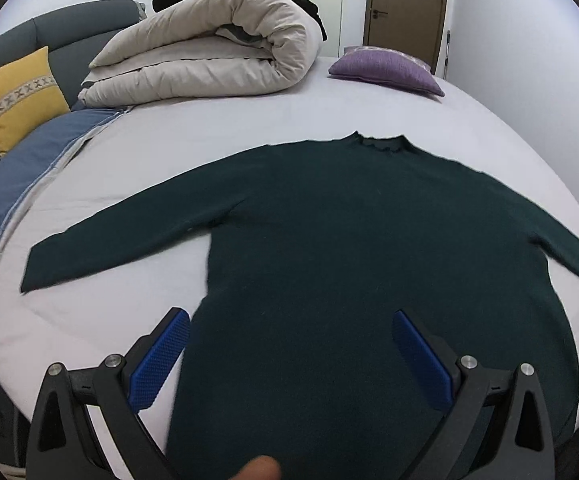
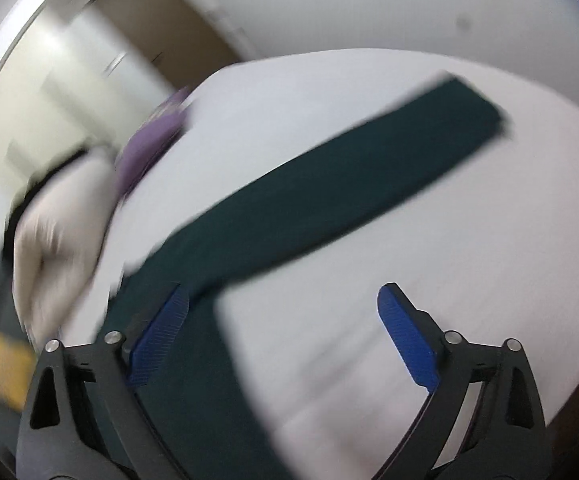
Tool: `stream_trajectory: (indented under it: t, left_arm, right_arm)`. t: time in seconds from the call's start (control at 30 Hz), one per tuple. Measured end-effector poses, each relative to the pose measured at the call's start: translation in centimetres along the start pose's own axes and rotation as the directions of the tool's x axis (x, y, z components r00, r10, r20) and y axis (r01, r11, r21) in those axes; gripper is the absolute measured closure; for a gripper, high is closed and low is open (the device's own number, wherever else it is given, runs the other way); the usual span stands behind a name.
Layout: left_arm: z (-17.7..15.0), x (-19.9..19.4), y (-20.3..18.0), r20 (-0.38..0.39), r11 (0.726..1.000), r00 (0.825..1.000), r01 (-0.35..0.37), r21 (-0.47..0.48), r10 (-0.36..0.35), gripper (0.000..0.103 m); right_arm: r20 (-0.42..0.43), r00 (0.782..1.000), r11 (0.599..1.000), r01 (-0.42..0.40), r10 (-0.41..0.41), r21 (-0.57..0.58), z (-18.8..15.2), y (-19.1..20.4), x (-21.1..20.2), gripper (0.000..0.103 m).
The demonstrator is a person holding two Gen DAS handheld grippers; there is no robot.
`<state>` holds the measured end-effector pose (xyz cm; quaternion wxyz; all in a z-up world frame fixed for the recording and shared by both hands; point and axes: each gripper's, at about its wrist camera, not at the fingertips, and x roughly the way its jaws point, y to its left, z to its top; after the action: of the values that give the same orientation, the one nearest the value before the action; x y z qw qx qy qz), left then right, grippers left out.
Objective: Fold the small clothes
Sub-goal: 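Grasp a sweater sleeve with the right tool and fold it across the body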
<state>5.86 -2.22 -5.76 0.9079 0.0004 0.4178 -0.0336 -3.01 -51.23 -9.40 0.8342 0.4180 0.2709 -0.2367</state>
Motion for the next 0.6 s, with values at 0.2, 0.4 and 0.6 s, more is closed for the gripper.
stream_trajectory:
  t: [0.2,0.4,0.6]
  left_arm:
    - [1.1,3.3,-1.8,-0.086,0.994,0.99,0.113,-0.003,-0.113,0.0]
    - [2.0,5.4,-2.6,-0.107,0.965,0.96,0.25,-0.085,-0.258,0.0]
    - [2.3,7.5,-1.1,-0.124,0.886,0.892,0.397,-0.24,-0.434,0.001]
  right_arm:
    - [0.029,0.999,0.96,0.009,-0.018,0.28,5.8,-11.2,1.9,0.025]
    - [0.08,0.997,0.958,-0.019,-0.003,0.285,9.1,-12.7,4.1,0.027]
    - [0.052,0.998,0.973,0.022,-0.034,0.231,12.4,-11.5,6.3,0.077]
